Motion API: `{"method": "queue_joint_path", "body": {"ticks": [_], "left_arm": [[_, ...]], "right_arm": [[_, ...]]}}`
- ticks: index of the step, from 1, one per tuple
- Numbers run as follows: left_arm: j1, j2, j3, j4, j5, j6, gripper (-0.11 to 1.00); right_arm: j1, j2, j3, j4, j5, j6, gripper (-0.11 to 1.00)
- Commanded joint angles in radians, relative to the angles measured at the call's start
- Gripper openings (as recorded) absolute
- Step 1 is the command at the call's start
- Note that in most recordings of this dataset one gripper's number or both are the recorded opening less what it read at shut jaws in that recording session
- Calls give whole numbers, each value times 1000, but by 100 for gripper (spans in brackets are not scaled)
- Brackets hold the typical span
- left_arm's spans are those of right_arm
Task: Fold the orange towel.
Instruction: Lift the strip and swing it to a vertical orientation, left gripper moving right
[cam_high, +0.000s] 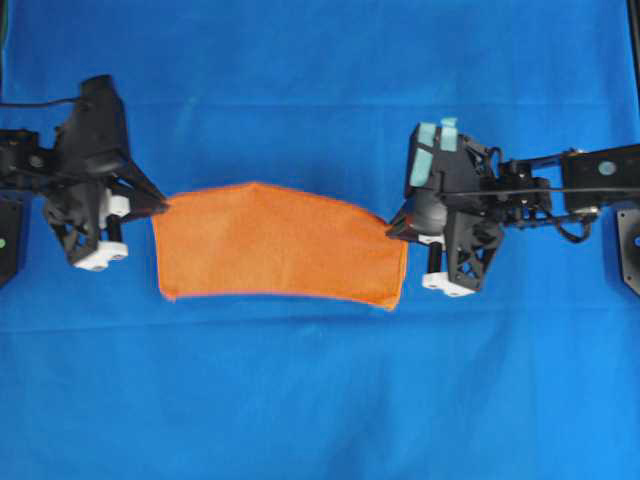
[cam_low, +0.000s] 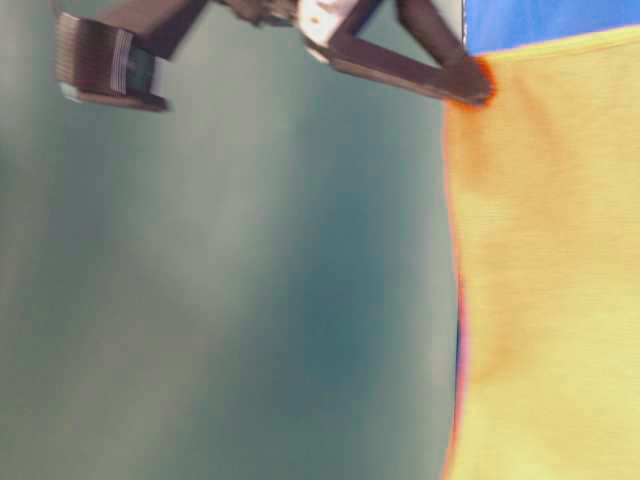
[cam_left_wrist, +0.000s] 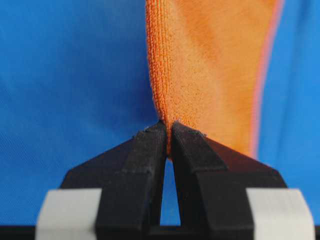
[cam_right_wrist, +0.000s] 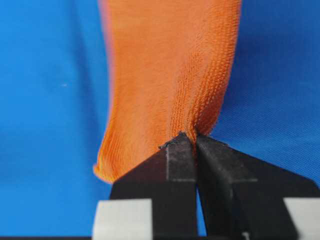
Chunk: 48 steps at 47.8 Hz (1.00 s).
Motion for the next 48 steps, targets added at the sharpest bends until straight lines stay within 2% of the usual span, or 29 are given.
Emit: {"method": "queue_joint_path", "body": {"ticks": [1,15,21,29,37,44,48], "left_arm": [[-3,-49,-14,2,-3,0,2],[-18,-40,-9,3,-52,-3,2],[-57,-12,-12,3,-118,-3,2],[-143,52,-46,3,-250,5,2],[-190,164,-123,3,-339,29,2],[-221,284,-236,3,-380,95,2],[-236,360,-316,3,-390,143,2]], "right_arm": [[8,-44,-18,-6,6,3,3],[-14,-46,-12,-23,-6,8,3],[-66,-44,-11,-43,-5,9,3],[-173,-41,-12,-103,-9,8,3],[-288,-26,-26,-173,-35,8,3],[-373,6,-63,-227,-60,0,3],[-396,29,-92,-256,-74,0,3]]}}
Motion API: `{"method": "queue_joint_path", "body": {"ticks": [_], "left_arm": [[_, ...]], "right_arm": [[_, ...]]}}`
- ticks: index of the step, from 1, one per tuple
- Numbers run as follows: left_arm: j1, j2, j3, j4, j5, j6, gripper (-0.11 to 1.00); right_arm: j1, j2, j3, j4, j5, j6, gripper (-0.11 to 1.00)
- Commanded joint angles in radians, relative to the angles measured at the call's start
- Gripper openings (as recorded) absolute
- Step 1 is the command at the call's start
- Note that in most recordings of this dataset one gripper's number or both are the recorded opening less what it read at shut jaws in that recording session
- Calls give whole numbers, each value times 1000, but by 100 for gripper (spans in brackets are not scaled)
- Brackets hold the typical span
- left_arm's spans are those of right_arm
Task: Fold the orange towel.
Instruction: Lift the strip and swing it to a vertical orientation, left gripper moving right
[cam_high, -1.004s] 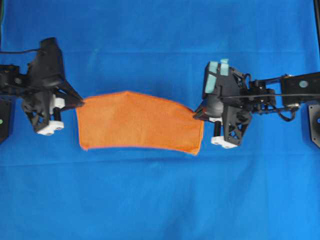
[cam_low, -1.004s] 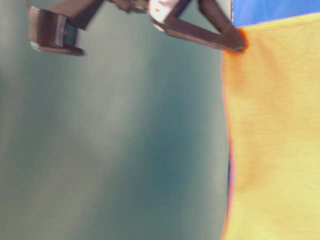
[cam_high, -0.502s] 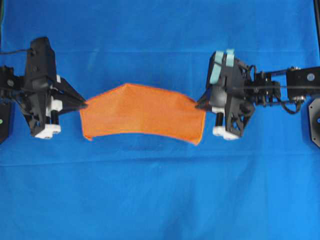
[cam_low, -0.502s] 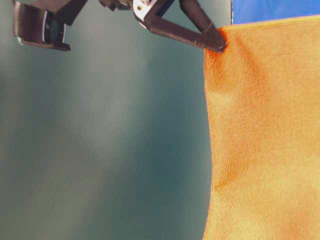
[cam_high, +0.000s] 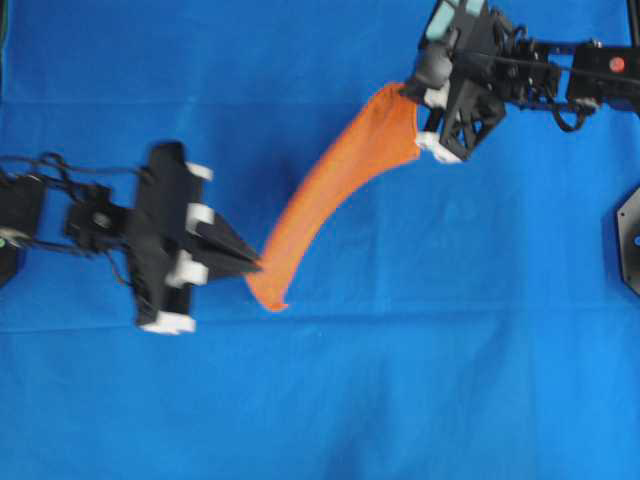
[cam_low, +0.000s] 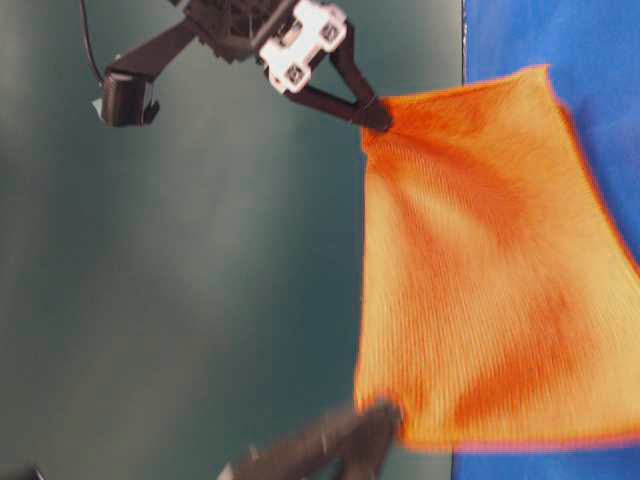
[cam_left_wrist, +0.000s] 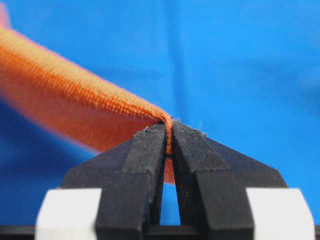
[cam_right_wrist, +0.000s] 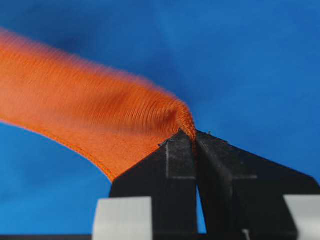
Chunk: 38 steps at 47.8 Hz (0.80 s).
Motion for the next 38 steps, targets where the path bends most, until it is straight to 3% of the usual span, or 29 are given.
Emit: {"method": "queue_joint_path", "body": {"ticks": [1,9,19,29,38], "left_arm": [[-17,58,-95,3,-18,34,2],[-31,176,-225,3,-18,100,1],[-31,239,-299,2,-18,109,1],[-31,273,-328,2,-48,110,2],[-31,345,-405,3,-124,124,2]], "right_arm": [[-25,8,-51,-31,-23,-2,3],[-37,72,-132,-81,-43,-3,3],[-37,115,-193,-110,-43,-5,3],[-41,97,-170,-114,-37,-3,3],[-75,15,-72,-114,-37,9,3]]}}
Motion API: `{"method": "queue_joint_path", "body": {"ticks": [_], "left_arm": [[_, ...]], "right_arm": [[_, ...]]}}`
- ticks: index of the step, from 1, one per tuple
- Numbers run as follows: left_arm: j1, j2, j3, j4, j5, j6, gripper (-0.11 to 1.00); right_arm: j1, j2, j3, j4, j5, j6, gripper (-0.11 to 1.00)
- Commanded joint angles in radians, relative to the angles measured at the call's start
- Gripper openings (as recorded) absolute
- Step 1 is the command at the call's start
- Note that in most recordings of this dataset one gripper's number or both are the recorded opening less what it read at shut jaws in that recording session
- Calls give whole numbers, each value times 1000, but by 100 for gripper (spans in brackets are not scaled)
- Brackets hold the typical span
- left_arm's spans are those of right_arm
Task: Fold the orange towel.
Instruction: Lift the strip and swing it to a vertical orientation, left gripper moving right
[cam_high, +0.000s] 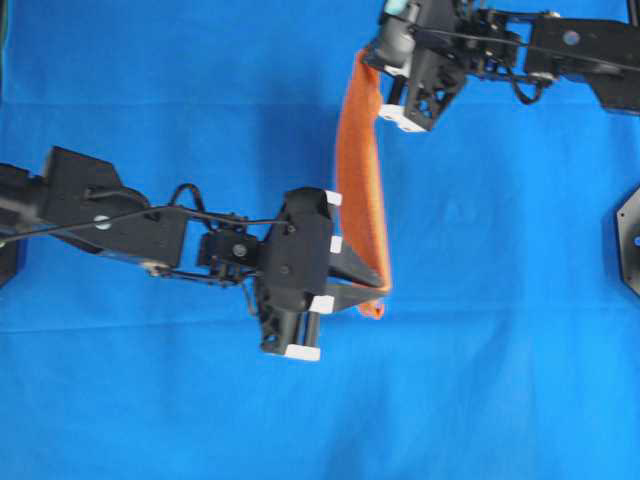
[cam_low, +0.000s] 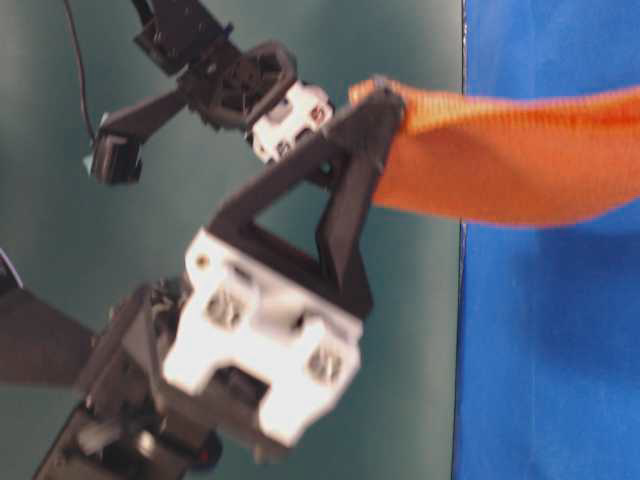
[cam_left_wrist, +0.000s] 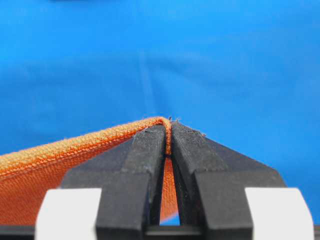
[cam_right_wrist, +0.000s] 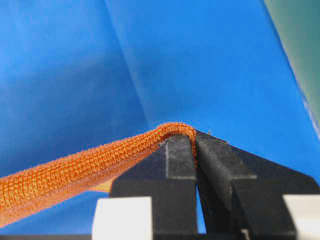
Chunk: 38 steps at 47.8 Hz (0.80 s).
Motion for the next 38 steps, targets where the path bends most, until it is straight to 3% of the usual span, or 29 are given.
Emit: {"method": "queue_joint_path", "body": {"ticks": [1,8,18,28,38], "left_arm": [[-17,20,-75,2,-40,15,2],[-17,112,-184,0,-49,66,2],[-17,196,-245,2,-55,63,2],[-20,169,-152,-8,-54,26,1],[-31,112,-6,-9,-55,-91,2]], "right_arm": [[-43,-72,32,-6,-3,6,3],[-55,-172,129,-5,5,9,3],[-55,-212,178,-5,41,8,3],[-52,-84,130,-5,-6,-6,3],[-34,103,14,-11,-89,-21,3]]}}
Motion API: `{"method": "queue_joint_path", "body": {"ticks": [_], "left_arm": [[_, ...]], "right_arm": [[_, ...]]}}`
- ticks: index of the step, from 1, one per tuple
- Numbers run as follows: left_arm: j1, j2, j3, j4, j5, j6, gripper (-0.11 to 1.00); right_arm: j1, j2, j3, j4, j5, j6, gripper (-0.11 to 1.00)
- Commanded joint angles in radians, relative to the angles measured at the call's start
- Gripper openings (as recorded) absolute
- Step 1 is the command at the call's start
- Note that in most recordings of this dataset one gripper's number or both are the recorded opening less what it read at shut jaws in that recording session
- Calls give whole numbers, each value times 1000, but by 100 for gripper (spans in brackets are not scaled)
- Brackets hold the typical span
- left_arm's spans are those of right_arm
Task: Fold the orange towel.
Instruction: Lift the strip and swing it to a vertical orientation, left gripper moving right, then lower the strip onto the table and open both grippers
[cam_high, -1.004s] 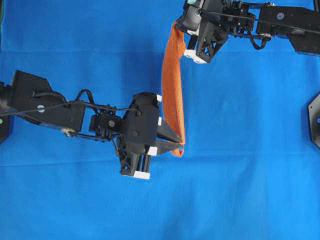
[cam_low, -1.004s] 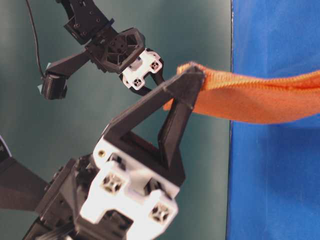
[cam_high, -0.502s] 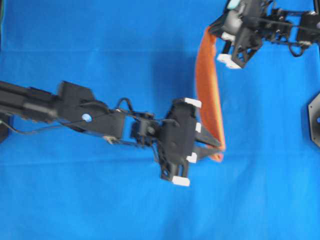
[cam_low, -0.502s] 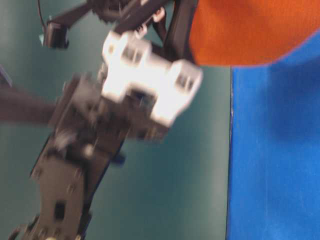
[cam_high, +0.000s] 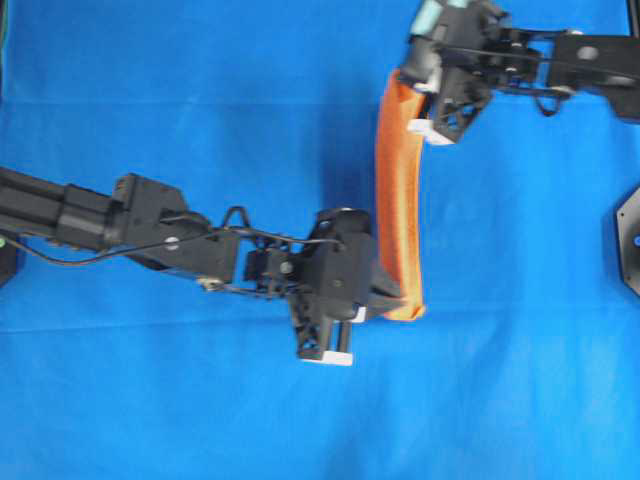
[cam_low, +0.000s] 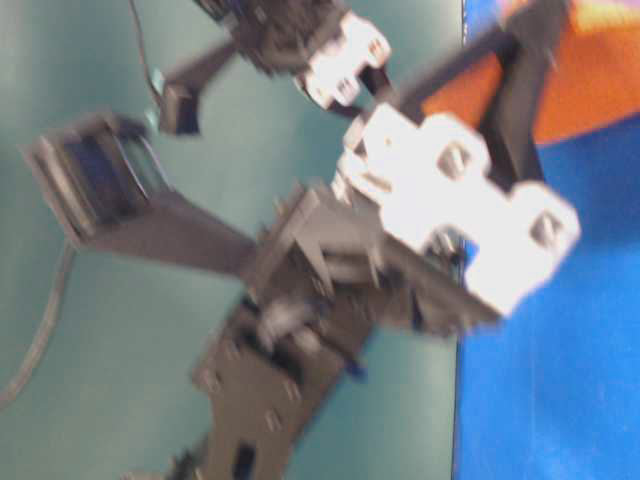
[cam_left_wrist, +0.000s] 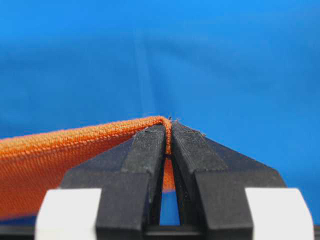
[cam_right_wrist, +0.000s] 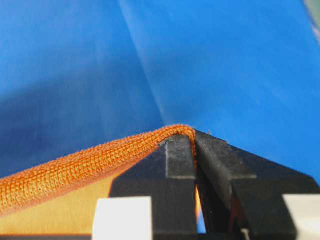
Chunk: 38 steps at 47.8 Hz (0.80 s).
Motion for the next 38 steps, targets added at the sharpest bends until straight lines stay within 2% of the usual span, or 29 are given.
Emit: {"method": "queue_joint_path", "body": {"ticks": [1,7,16,35,38], "left_arm": [[-32,-58,35,-2,-14,-38,2],[-37,-78,106,-2,-23,-86,1],[-34,-80,169,-2,-92,-94,1],[-9,-61,189,-2,-112,-95,2],[-9,-61,189,-2,-112,-95,5]], "right_arm": [[0,57,-78,-9,-29,-12,3],[15,126,-141,-11,-31,-43,3],[23,158,-156,-9,-32,-57,3],[34,169,-132,-8,-48,-57,3],[38,172,-124,-11,-60,-58,5]]}}
